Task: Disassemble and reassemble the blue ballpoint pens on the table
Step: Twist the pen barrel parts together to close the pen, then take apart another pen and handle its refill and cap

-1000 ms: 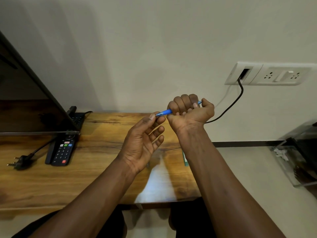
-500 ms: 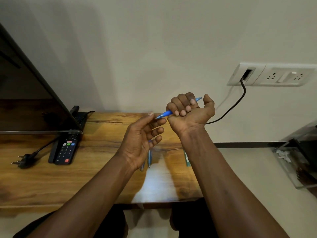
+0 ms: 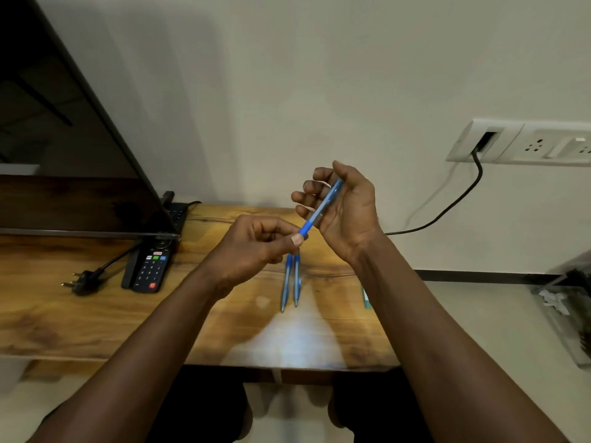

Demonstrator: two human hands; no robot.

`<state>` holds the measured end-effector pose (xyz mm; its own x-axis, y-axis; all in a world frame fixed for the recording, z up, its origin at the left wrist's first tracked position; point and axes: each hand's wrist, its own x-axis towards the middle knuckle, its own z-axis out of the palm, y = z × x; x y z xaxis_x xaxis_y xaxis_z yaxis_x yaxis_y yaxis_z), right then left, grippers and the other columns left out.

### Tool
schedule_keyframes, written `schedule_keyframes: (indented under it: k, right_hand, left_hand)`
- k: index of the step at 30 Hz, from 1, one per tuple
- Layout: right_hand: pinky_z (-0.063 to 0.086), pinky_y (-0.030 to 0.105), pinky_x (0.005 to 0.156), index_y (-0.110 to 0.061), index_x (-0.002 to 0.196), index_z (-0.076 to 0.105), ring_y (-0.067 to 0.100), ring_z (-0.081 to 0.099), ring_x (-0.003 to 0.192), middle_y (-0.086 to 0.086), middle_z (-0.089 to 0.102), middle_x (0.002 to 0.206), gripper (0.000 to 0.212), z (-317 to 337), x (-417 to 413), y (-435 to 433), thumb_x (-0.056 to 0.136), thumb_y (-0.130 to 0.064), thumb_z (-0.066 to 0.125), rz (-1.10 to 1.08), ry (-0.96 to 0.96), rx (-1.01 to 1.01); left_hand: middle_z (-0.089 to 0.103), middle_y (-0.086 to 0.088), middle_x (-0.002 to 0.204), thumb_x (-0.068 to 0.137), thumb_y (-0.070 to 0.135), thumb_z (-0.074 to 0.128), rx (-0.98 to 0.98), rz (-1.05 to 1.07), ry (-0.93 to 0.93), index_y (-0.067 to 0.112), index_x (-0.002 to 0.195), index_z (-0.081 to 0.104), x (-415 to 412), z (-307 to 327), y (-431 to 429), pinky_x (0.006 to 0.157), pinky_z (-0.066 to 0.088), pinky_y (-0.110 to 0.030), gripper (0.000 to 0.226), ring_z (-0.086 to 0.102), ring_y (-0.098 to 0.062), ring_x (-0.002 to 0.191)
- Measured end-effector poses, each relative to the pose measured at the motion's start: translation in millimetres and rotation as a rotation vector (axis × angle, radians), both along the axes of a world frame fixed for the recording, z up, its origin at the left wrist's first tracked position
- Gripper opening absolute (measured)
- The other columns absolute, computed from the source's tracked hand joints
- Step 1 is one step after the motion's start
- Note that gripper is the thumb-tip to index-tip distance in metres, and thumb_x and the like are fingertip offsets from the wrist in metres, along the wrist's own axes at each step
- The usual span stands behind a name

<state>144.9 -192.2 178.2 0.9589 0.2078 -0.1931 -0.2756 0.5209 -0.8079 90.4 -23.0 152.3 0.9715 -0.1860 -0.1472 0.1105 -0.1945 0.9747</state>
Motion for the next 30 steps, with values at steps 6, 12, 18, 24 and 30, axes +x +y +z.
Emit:
schedule_keyframes:
  k: [6, 12, 18, 24, 30]
  right_hand:
    - [0.047, 0.042, 0.085, -0.014, 0.101, 0.066, 0.028, 0.068, 0.092, 0.01, 0.072, 0.097, 0.045, 0.9, -5.6, 14.9, 0.098, -0.054, 0.046, 0.019, -0.003, -0.336]
    - [0.052, 0.042, 0.089, -0.018, 0.122, 0.059, 0.022, 0.063, 0.102, 0.005, 0.067, 0.113, 0.047, -20.4, -10.1, 9.2, 0.102, -0.057, 0.042, 0.123, -0.027, -0.918]
    - [0.053, 0.042, 0.092, -0.015, 0.144, 0.044, 0.024, 0.058, 0.111, 0.009, 0.057, 0.134, 0.058, -52.4, -20.0, -1.2, 0.097, -0.045, 0.057, 0.508, -0.124, -1.401]
    - [0.051, 0.039, 0.091, -0.011, 0.141, 0.045, 0.024, 0.058, 0.111, 0.012, 0.05, 0.141, 0.054, -73.1, -20.9, 3.0, 0.099, -0.042, 0.058, 0.613, -0.213, -1.518]
    - [0.042, 0.034, 0.097, -0.013, 0.152, 0.036, 0.026, 0.048, 0.131, 0.008, 0.04, 0.149, 0.063, -89.0, -26.8, -2.9, 0.1, -0.041, 0.058, 0.693, -0.278, -1.584]
  left_hand:
    - [0.075, -0.012, 0.094, 0.088, 0.017, 0.08, 0.062, 0.191, 0.021, 0.02, 0.096, 0.083, -15.4, -8.7, 25.7, 0.067, 0.05, -0.029, 0.008, 0.061, -0.012, 0.081]
    - [0.073, -0.005, 0.08, 0.09, 0.021, 0.081, 0.255, 0.316, 0.028, 0.017, 0.089, 0.08, -27.2, -29.4, 53.5, 0.068, 0.052, -0.033, 0.004, 0.062, -0.011, 0.071]
    - [0.074, 0.008, 0.081, 0.088, 0.022, 0.083, 0.624, 0.321, 0.02, 0.019, 0.081, 0.078, -30.2, -56.3, 65.6, 0.066, 0.053, -0.026, 0.009, 0.069, -0.008, 0.079]
    - [0.069, 0.006, 0.081, 0.091, 0.023, 0.079, 0.807, 0.406, 0.041, 0.022, 0.083, 0.072, -22.9, -73.1, 75.3, 0.057, 0.045, -0.026, 0.011, 0.063, -0.006, 0.076]
    - [0.065, 0.005, 0.081, 0.091, 0.025, 0.08, 0.953, 0.442, 0.061, 0.019, 0.088, 0.073, -21.3, -85.5, 88.1, 0.056, 0.038, -0.025, 0.009, 0.058, -0.009, 0.074]
